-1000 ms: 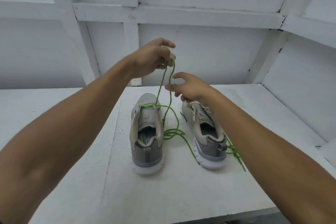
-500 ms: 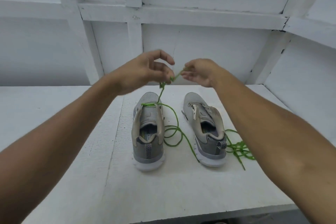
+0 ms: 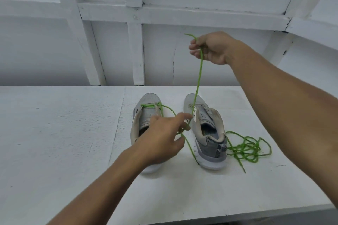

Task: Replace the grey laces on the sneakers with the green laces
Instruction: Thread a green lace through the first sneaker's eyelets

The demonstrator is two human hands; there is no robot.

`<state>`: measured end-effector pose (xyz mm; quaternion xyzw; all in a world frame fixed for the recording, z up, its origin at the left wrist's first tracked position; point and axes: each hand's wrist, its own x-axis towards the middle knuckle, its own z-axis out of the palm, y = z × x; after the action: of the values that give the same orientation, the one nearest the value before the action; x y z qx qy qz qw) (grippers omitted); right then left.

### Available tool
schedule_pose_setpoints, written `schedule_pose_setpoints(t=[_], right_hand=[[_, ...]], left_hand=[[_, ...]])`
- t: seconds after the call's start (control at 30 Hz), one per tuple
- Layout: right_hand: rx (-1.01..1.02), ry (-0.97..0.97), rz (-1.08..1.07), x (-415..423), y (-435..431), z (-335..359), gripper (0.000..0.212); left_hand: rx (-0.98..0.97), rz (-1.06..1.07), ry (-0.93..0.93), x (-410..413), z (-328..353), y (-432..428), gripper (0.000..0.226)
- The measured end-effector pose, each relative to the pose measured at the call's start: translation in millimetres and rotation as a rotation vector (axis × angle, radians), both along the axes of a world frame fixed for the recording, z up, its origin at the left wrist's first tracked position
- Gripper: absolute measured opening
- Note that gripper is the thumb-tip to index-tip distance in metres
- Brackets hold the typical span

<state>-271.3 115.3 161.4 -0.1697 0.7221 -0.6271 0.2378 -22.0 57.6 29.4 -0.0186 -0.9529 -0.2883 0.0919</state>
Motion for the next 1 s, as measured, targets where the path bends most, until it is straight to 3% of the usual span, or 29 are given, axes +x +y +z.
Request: schedule_pose_setpoints(t=[0.07,0.13,0.27,0.37,0.53,0.7,1.0], right_hand=[[-0.032,0.000,0.036,4.2,-5.1,-3.6,0.017],[-0.007,0.040,0.060,7.6,-8.3,-7.3,0.019],[0.053,0.093,0.055,16.5,-14.4,-21.1,0.019],[0.036,0.105,0.110,27.8,-24.5,-40.0,0.019],[0.003,0.089,0.163,47.6,-40.2,-71.3,0.009],[0.205,0.146,0.139,64.2,-53.6,-107.6,0.022],[0.316,0.317,0.185,91.5,-70.1,-142.0,0.011]], left_hand=[[-0.132,0.003,0.012,1.3,-3.9,-4.7,0.046],[-0.129,0.028,0.020,0.9,0.7,-17.4,0.036],[0.139,0.382,0.172,-8.3,13.7,-61.5,0.020],[0.348,0.656,0.085,-23.2,8.2,-104.1,0.014],[0.493,0.665,-0.200,-38.5,-19.3,-134.6,0.027],[0.562,0.663,-0.304,-45.2,-24.8,-129.6,0.041],[0.657,0.695,-0.356,-48.9,-23.5,-131.2,0.023]])
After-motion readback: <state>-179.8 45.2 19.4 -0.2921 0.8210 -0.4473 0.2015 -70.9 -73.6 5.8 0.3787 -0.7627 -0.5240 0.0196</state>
